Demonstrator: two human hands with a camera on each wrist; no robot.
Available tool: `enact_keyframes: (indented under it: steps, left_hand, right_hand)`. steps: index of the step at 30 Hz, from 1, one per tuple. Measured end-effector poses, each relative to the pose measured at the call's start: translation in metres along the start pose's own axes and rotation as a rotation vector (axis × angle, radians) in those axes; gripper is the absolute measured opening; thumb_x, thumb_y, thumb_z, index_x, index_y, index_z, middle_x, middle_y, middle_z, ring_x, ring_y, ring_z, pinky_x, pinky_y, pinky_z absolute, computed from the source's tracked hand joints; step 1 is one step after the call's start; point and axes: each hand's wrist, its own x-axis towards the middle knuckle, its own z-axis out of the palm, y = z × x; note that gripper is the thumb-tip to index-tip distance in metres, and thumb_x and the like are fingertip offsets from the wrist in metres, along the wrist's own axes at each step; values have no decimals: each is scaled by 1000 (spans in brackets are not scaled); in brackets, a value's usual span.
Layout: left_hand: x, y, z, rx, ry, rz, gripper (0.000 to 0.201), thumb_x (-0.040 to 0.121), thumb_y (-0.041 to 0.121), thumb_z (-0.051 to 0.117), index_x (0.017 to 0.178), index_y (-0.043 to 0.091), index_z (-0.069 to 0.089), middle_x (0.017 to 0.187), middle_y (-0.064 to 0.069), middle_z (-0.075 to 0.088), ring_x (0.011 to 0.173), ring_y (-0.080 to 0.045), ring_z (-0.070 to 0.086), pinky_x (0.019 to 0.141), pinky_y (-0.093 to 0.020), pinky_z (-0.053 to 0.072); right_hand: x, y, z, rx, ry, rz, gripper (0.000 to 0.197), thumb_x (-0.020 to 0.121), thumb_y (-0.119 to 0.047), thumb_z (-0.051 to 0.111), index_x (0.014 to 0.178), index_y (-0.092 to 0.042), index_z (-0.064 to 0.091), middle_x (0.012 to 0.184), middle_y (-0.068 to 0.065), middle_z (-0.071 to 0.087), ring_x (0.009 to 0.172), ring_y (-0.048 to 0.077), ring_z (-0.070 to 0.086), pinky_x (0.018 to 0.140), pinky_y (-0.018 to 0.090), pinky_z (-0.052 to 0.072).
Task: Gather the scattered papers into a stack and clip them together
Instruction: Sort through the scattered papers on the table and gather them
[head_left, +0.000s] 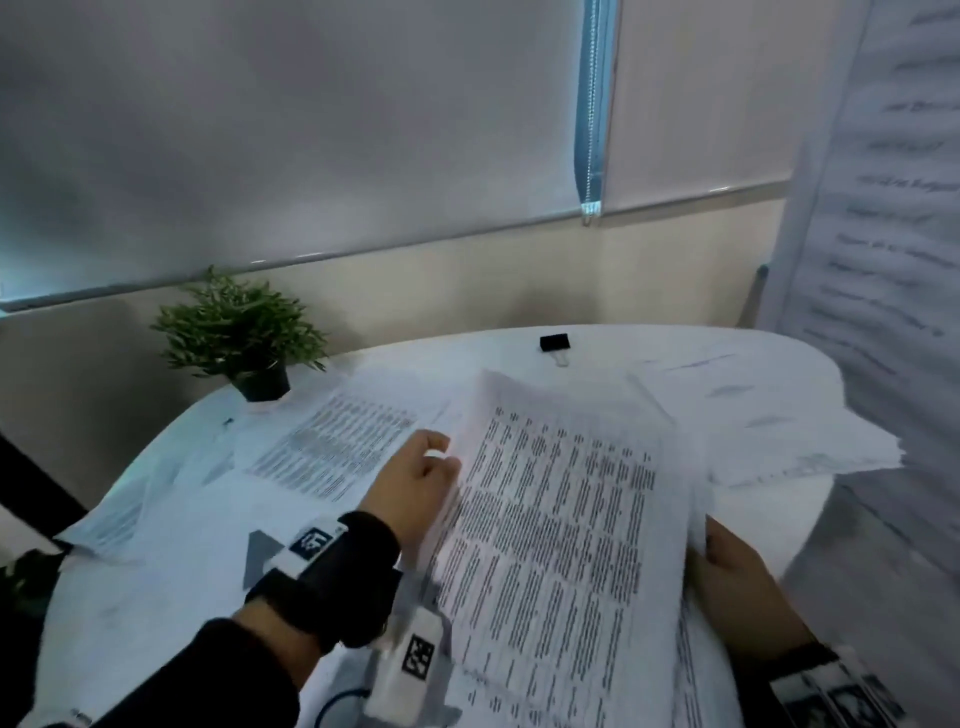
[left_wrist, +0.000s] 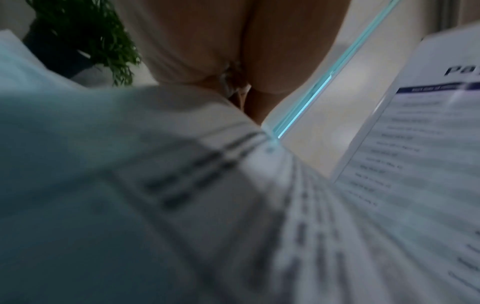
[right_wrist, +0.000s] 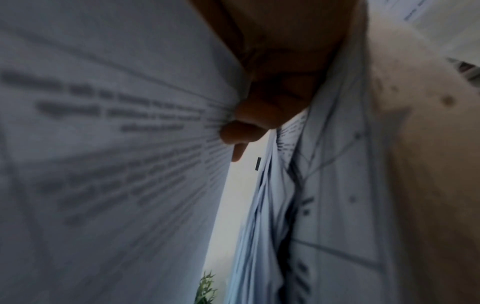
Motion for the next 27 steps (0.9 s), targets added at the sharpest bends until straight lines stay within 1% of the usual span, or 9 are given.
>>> enact_keyframes:
  steps: [4,7,8,10,14,17,19,22,27]
  left_hand:
    - [-5,-3,25,-5,98,-56,17,93,22,53,80,16,43,70,0,49,62,-19,43,61,-31,35]
    - [-8,1,32,-91,103,-152,21,90,24,51,76,17,38,67,-1,45,59,-18,40,57,-30,33]
    - [-9,3,33,-149,76,-182,21,90,24,51,76,18,36,64,0,40,55,-17,36,54,-28,31]
    - [-11,6,34,-191,56,-205,22,93,22,51,79,18,35,63,-1,34,52,-15,29,50,-27,27]
    - [-8,7,30,-328,206,-156,19,93,15,53,84,20,37,71,-6,41,56,-18,36,54,-30,31]
    - [-5,13,31,-446,267,-126,19,94,15,55,87,21,39,69,-2,42,56,-18,40,55,-29,35]
    - [-9,22,34,-544,254,-81,19,93,14,58,99,18,40,78,-5,52,63,-20,48,60,-32,42]
    - [-13,23,28,-469,215,-26,28,92,16,59,110,16,38,88,-4,62,75,-19,55,70,-33,46]
    - [-16,-5,-6,143,107,26,15,89,23,63,100,23,53,92,10,60,82,-15,58,73,-28,41]
  right_hand:
    - [-6,-10,-6,159,-25,15,23,96,1,43,102,-14,59,79,-3,67,60,9,65,44,10,47]
    - [-8,-11,-4,294,-34,-17,22,93,1,48,99,-13,65,75,0,75,64,10,71,50,20,54]
    - [-8,-11,-2,353,-44,-38,16,89,-7,58,102,-11,66,80,3,76,70,17,72,53,25,56]
    - [-6,-11,0,468,-95,-45,48,69,-41,77,108,-14,68,96,12,74,84,30,72,63,37,59]
    - [-15,-17,-2,652,-221,86,50,77,-58,48,107,-22,68,105,15,71,92,33,69,71,48,59]
    - [-16,-17,-9,241,-148,-41,44,72,-43,76,108,-22,61,105,7,72,96,22,69,85,47,55]
    - [0,-23,-24,97,29,-80,19,85,-10,66,101,-20,63,94,4,74,81,11,69,76,38,56]
    - [57,-46,-73,7,297,-106,21,87,1,59,98,-17,64,89,5,68,65,4,65,61,24,51]
    - [142,-61,-149,-514,420,107,40,92,-6,54,131,-3,51,136,17,51,124,36,47,97,39,38]
